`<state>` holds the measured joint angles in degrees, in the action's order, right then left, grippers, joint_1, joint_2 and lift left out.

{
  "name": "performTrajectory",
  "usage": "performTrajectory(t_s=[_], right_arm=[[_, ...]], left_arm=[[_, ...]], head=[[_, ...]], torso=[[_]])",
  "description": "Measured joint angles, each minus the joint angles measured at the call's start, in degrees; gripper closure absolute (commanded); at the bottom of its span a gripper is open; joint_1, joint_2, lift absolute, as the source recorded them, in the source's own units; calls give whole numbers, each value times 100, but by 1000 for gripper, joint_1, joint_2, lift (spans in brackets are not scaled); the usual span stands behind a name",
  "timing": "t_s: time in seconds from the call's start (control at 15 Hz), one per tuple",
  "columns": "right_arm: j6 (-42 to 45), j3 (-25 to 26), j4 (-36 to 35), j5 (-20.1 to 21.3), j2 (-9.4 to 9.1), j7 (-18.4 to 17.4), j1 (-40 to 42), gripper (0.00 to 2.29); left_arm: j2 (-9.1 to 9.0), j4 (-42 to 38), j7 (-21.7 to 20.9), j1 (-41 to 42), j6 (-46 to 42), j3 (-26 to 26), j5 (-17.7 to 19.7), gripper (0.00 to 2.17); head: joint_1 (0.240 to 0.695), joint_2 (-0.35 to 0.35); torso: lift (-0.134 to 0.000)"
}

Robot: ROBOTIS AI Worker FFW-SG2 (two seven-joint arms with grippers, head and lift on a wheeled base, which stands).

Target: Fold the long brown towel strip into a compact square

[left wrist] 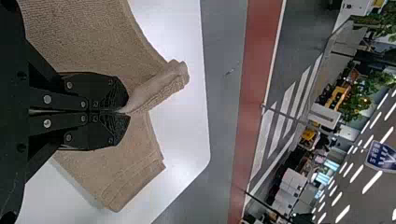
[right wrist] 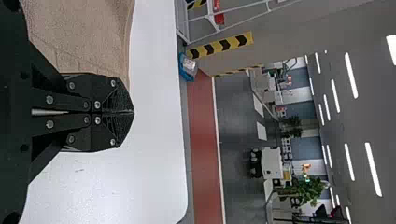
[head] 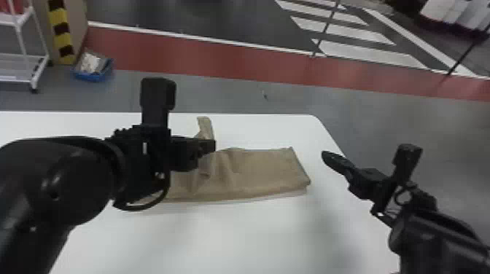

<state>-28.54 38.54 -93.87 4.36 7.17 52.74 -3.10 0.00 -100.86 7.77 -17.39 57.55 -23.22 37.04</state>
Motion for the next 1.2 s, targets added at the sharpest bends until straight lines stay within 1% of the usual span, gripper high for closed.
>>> performTrajectory(t_s=[0.07,0.13,0.2,0.27,0.4,0.6,0.67,0.73,0.87,0.93,1.0,1.07,1.2], right_arm=[[16,-3,62,-19,12,0,-12,1089],[23,-13,101,-29,17,-2,-20,758],[27,-42,116,-31,17,-21,-23,491],[27,-97,118,-31,14,-48,-23,427],[-59,-305,92,-6,-8,-98,-24,424],[-312,-592,-33,45,-56,-143,-12,414],[-398,-615,-81,46,-74,-142,2,309],[-479,-632,-129,50,-115,-148,14,302],[-690,-697,-318,78,-264,-194,30,309],[-918,-787,-484,105,-343,-284,43,414],[-1241,-928,-657,132,-387,-375,58,542],[-1554,-1079,-793,148,-402,-433,75,620],[-2147,-1472,-1030,161,-426,-629,94,650]], left_arm=[[0,106,-94,-13,-18,-21,1,-2],[0,224,-252,-27,-23,-28,45,-2],[0,363,-463,-40,-25,-26,140,-2],[0,506,-669,-52,-44,-13,269,26],[0,869,-948,-68,-251,0,520,29],[0,1317,-1242,-74,-614,-55,571,29],[0,1346,-1249,-74,-644,-76,537,29],[0,1312,-1231,-64,-651,-76,486,29],[0,946,-1199,96,-628,31,283,29],[6,657,-1185,239,-603,139,83,29],[88,359,-1161,397,-586,254,-161,29],[223,113,-1150,550,-582,384,-361,29],[556,-295,-1228,893,-601,742,-708,29]], head=[[695,-350],[695,-350],[695,-350],[695,-350],[695,-350],[695,-350],[695,-350],[695,-350],[695,-350],[695,-350],[695,-350],[695,-350],[695,-341]], torso=[[-124],[-124],[-124],[-124],[-124],[-124],[-124],[-124],[-124],[-124],[-124],[-124],[-124]])
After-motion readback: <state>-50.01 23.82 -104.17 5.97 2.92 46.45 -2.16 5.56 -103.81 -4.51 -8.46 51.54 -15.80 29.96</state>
